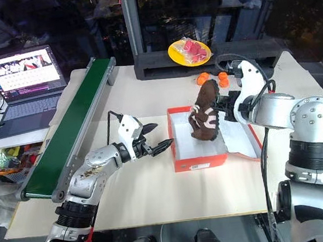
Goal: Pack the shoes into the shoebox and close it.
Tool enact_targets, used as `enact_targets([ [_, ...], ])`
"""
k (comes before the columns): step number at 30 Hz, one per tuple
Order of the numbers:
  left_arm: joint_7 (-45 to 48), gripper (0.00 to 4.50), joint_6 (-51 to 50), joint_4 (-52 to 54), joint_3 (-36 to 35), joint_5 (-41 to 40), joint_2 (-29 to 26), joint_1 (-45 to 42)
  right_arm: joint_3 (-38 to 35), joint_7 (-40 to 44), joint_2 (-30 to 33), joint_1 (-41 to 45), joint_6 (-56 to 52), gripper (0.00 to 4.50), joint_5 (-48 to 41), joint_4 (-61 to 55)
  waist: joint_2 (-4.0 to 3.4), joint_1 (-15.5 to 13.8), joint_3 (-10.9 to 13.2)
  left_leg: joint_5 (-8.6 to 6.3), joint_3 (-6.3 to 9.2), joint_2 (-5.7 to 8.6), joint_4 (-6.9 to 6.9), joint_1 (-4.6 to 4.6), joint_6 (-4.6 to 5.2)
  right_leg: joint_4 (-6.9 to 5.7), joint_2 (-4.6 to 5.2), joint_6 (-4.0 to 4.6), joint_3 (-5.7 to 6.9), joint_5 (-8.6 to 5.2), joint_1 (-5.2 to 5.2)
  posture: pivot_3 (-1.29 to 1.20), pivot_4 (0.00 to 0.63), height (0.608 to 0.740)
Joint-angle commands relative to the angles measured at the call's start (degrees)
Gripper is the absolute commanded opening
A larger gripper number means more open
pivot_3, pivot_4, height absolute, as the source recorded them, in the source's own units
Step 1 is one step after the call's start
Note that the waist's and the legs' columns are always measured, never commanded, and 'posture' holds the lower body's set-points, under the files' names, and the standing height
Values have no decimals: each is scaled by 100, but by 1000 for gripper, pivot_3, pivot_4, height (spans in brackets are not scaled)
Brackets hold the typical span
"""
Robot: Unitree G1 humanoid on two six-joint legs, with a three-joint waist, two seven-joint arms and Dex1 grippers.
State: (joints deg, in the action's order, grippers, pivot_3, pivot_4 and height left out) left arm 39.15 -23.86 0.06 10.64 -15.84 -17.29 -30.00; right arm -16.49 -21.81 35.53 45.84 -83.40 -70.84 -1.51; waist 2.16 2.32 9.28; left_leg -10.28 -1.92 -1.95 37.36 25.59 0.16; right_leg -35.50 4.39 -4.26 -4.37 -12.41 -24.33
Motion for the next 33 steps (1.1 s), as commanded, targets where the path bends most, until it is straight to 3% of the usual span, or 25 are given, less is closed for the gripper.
enact_targets([
  [1, 44, 4473, 217, 350, 87, 114, 21, -7, 473, 560, 349, 11, -284, 718, 601, 49, -2, -2, -1, 0, 0, 0, -4, 0, 0, 4, 0, 0, 0, 0, 0, 0, 150, 734],
  [15, -103, 4473, 60, 683, 36, 145, 57, 215, 1682, 2417, 58, -29, 809, 718, 2812, 1229, -3, -42, -2, 0, 4, 1, -13, 3, 0, 29, 0, -4, 11, 2, 6, 0, 150, 734],
  [17, -124, 4500, 37, 715, 27, 142, 55, 232, 1687, 2533, -39, -2, 1032, 1391, 3076, 1464, -3, -45, -2, 0, 4, 1, -14, 4, 0, 30, 0, -4, 12, 2, 7, 0, 150, 734],
  [18, -139, 4500, 32, 720, 22, 144, 55, 235, 1617, 2578, -108, 5, 1100, 1509, 3149, 1562, -3, -46, -2, 0, 4, 1, -14, 4, 0, 31, 0, -4, 12, 2, 7, 0, 150, 734],
  [20, -161, 4500, 28, 723, 9, 146, 50, 241, 1576, 2684, -196, 36, 1173, 2300, 3316, 1653, -3, -46, -2, 0, 4, 1, -13, 3, 0, 30, 0, -4, 13, 2, 8, 0, 150, 734],
  [25, -340, 4500, 39, 537, -227, 135, 28, 194, 1614, 2857, -315, 290, 1172, 3822, 3652, 1306, -4, -57, -2, 0, 5, 1, -12, 2, 0, 26, 0, -5, 13, 2, 7, 0, 150, 734],
  [33, -1287, 4500, 89, -425, -1459, 18, -15, -334, 1575, 2606, -246, 946, 1401, 3822, 4357, -323, -6, -51, -2, 0, 9, -1, -14, 3, 0, 18, -2, -5, 17, 2, 0, 0, 150, 734],
])
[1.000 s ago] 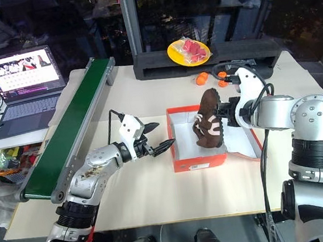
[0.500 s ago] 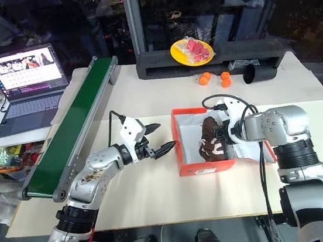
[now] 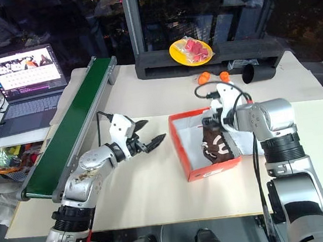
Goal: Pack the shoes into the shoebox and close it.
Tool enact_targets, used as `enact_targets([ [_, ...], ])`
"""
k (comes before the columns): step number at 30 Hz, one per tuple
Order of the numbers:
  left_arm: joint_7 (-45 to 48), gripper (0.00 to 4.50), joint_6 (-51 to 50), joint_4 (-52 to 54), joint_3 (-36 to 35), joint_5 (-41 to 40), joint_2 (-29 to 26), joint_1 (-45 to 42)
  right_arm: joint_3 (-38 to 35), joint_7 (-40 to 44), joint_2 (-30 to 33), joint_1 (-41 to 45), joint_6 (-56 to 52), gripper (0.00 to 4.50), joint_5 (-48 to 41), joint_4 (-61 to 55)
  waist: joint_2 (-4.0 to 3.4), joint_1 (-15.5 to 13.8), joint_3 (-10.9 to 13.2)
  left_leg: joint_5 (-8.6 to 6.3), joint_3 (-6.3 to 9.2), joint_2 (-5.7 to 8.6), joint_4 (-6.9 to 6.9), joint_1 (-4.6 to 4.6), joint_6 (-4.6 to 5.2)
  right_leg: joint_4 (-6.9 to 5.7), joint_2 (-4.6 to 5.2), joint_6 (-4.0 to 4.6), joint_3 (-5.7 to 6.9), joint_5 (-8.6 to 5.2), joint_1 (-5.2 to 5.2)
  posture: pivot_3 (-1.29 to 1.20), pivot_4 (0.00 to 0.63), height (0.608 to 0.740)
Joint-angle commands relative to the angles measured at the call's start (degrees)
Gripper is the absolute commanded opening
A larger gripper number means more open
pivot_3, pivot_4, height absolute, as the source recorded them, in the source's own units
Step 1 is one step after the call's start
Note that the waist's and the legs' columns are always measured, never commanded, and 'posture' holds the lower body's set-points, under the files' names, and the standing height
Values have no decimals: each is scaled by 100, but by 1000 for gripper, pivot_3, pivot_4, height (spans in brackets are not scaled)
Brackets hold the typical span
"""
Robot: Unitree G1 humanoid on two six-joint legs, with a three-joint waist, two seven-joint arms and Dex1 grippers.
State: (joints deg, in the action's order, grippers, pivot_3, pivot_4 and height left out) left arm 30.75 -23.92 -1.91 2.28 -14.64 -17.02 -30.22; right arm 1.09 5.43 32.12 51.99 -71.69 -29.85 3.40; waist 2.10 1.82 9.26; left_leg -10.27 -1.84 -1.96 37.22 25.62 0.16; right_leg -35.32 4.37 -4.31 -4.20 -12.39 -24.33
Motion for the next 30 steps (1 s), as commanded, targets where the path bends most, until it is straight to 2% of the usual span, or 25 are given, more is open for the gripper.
enact_targets([
  [1, -596, 4500, 83, -352, -816, -135, -61, -397, -259, -119, 54, 360, 240, 3822, 260, -1041, 0, -1, 0, 0, 1, 0, 0, 0, 0, 0, 0, 0, 1, 0, 0, 0, 150, 734],
  [3, -788, 4500, 87, -556, -1131, -178, -131, -508, -310, 96, -35, 340, 463, 3822, 184, -1535, 0, -15, 0, 0, 5, 0, 0, 0, 0, 1, 1, 0, 6, 0, 2, 0, 150, 734],
  [7, -971, 4500, 168, -995, -1608, -173, -475, -612, -800, 1042, -630, -20, 644, 3822, -1019, -2706, 0, -1, 0, 0, 10, -1, -10, 0, 0, 7, 1, 0, 11, 0, 4, 0, 150, 734],
  [10, -856, 4500, 281, -1333, -1673, -49, -804, -534, -827, 1730, -615, -757, 754, 3822, -1682, -3608, 1, -52, 0, 0, 23, -1, -19, 1, 0, -20, 1, 0, 25, 0, 8, 0, 150, 734],
  [13, -908, 4500, 279, -1866, -1639, 169, -1168, -468, -455, 2342, -400, -1799, 1138, 3822, -1730, -4118, 4, -106, -2, -1, 26, 7, -16, 2, -1, -27, 8, 0, 30, 0, 10, 0, 150, 734],
  [17, -776, 4500, 365, -2188, -1771, 99, -1366, -415, 350, 2508, -2, -2713, 1983, 3822, -644, -3756, 5, -105, -2, 2, 21, 7, -6, -4, -5, -24, 9, 1, 31, -1, 13, 0, 150, 734],
  [20, -700, 4500, 400, -2395, -1667, 246, -1515, -403, 842, 2641, 142, -3201, 2741, 4464, 94, -3369, 6, -102, -3, 8, 16, 2, 4, -10, -15, -17, 4, 5, 31, -1, 9, 0, 150, 734],
  [25, -737, 4500, 343, -2640, -1608, 383, -1620, -449, 1373, 2700, 289, -3542, 3760, 4464, 1155, -3026, 6, -71, -3, 10, 14, 1, 4, -29, -17, -49, 1, 20, 27, -12, 6, 0, 150, 734],
  [30, -721, 4500, 420, -2675, -1618, 410, -1642, -441, 1272, 2698, 29, -3540, 3829, 4464, 1199, -3015, 8, -82, -4, 10, 15, -1, 4, -30, -17, -53, -1, 20, 27, -13, 8, 0, 150, 734],
])
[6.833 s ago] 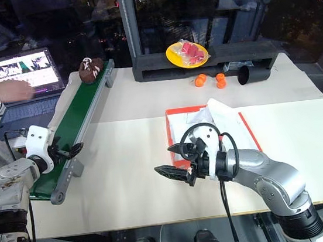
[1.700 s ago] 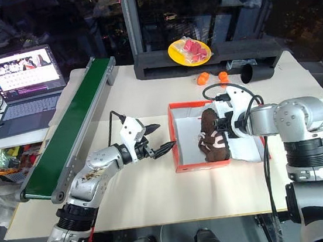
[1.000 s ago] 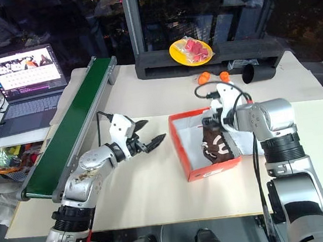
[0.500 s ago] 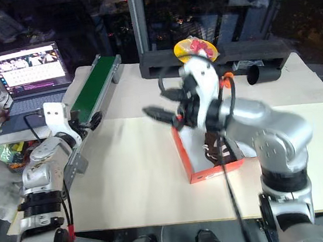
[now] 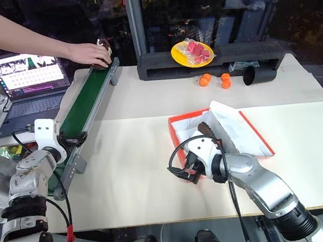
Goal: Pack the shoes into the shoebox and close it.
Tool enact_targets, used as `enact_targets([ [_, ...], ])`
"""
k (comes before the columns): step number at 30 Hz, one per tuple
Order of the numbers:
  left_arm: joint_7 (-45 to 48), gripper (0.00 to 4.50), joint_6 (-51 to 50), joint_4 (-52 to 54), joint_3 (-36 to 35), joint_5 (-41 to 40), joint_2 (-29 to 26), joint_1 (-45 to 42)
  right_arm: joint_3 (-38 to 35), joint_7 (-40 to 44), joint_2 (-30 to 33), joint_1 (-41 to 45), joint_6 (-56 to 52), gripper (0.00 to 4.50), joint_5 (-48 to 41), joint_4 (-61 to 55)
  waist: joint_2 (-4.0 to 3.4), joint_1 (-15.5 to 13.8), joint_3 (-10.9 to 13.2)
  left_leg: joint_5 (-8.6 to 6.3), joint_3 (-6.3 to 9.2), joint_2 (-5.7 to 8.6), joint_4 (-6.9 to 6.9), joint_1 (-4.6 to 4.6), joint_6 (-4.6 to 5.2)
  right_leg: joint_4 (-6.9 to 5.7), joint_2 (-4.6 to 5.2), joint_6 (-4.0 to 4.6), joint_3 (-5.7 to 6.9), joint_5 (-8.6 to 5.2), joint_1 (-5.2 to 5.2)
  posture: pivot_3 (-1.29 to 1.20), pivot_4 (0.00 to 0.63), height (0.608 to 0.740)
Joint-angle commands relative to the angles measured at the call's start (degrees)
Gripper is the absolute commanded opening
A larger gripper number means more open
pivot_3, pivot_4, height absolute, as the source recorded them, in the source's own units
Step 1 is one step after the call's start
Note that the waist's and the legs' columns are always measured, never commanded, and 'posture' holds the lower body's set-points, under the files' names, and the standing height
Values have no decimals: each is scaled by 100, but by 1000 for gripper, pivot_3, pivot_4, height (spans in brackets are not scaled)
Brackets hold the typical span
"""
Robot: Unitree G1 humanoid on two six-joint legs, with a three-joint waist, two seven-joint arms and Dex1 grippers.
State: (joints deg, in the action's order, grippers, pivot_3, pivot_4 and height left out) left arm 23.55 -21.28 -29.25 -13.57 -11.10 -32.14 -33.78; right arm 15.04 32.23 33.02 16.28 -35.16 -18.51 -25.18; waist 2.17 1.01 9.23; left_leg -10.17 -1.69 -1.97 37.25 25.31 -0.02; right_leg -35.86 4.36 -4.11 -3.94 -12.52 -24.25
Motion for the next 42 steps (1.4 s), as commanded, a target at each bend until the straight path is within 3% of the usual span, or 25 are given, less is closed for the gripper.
enact_targets([
  [1, -10, 4500, 160, 50, -32, 68, -135, -86, -126, 18, -86, 36, 181, 4464, 99, -158, 0, -8, 0, 0, 0, 0, 0, 0, 0, 0, 0, 0, 0, 0, 1, 0, 150, 734],
  [21, 93, 4500, 160, -129, 67, 151, -152, -341, -346, 14, -442, 27, -291, 4464, -139, -433, 1, -19, -1, 0, 0, 1, 1, 0, 0, -3, 1, 0, 0, 0, 0, 0, 150, 734],
  [31, 805, 4500, -1594, 389, 570, 275, -922, -874, -368, 17, -380, -10, -385, 4464, -83, -480, 5, -2, 1, 0, 0, 0, 1, 1, 0, -5, -2, -1, 0, -1, -1, 0, 150, 734],
  [42, 801, 4500, -1792, 424, 727, 482, -1138, -1294, -315, -9, -416, -8, -434, 4464, -43, -461, 6, -19, 1, 0, 1, 1, 2, 1, 0, -5, -1, -1, 0, -3, 0, 0, 150, 734],
])
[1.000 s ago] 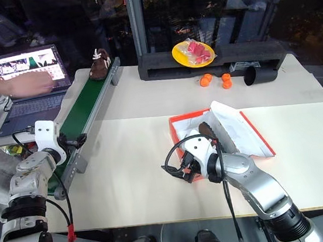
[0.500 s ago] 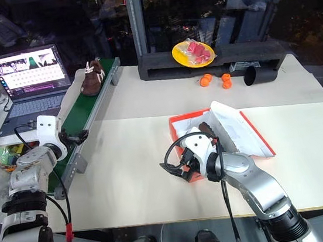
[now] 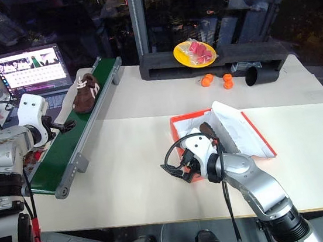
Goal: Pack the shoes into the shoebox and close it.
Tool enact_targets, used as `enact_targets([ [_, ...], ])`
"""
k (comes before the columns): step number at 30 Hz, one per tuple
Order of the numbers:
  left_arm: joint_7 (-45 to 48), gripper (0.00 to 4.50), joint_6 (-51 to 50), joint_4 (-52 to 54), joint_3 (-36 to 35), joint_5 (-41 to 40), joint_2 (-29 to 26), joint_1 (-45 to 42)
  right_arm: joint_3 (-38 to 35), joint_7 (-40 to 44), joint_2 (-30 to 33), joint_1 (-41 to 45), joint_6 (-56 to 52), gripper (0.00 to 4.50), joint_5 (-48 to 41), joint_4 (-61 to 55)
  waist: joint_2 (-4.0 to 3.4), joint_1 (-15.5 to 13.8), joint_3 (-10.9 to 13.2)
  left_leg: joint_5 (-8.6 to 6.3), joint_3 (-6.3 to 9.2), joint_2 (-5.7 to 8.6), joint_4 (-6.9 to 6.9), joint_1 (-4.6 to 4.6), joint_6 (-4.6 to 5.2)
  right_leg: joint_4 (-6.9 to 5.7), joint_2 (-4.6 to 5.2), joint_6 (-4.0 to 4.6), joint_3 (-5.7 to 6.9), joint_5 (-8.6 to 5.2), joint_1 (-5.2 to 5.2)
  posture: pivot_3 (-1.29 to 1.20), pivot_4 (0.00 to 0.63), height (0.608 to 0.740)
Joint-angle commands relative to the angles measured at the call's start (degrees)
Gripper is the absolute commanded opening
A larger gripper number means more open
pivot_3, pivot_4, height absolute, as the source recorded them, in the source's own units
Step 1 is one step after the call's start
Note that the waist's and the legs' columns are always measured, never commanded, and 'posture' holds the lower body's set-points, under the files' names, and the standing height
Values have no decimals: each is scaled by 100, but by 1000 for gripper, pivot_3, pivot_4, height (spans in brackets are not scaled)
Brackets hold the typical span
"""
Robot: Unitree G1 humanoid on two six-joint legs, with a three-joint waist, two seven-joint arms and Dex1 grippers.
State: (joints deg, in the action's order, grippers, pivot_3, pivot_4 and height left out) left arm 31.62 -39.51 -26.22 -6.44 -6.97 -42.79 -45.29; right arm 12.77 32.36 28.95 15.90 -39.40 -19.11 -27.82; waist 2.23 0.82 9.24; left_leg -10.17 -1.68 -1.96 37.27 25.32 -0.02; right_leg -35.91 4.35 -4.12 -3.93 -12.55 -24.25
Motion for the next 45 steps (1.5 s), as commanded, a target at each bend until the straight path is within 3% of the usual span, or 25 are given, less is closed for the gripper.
enact_targets([
  [1, -30, 4500, 31, 117, 16, 80, -66, -142, -90, -24, -9, 31, -12, 4464, 16, -197, 0, 3, 0, 0, 0, 0, 0, 0, 0, 0, 0, 0, 0, 0, 0, 0, 150, 734],
  [20, -105, 4500, 205, -575, 313, 251, 296, 59, -244, -190, -190, 73, -127, 4464, -82, -278, 1, -18, -1, 0, 0, 0, 4, -1, 0, -6, 0, 0, 0, 0, 1, 0, 150, 734],
  [30, -27, 2039, 207, -693, 321, 264, 395, -66, -373, -244, -226, 97, -202, 4500, -100, -303, -4, -45, -5, 2, 0, -3, 49, -14, 2, -38, -1, 1, 0, -1, 17, 0, 150, 734],
  [39, -79, 2039, 237, -771, 282, 259, 461, -89, -457, -276, -217, 73, -273, 4500, -107, -348, -4, -52, -6, 13, 1, -3, 50, -14, 3, -43, -1, 2, 0, -1, 17, 0, 150, 734],
  [41, -55, 1606, 247, -709, 246, 212, 473, -44, -460, -281, -214, 59, -277, 4500, -100, -355, -4, -53, -6, 14, 1, -3, 50, -14, 3, -44, -1, 2, 0, -1, 16, 0, 150, 734],
  [45, -37, 1161, 176, -555, 247, 205, 471, 22, -455, -281, -208, 46, -297, 4500, -97, -362, -4, -55, -6, 14, 1, -3, 50, -14, 3, -44, -1, 2, 0, -1, 17, 0, 150, 734],
])
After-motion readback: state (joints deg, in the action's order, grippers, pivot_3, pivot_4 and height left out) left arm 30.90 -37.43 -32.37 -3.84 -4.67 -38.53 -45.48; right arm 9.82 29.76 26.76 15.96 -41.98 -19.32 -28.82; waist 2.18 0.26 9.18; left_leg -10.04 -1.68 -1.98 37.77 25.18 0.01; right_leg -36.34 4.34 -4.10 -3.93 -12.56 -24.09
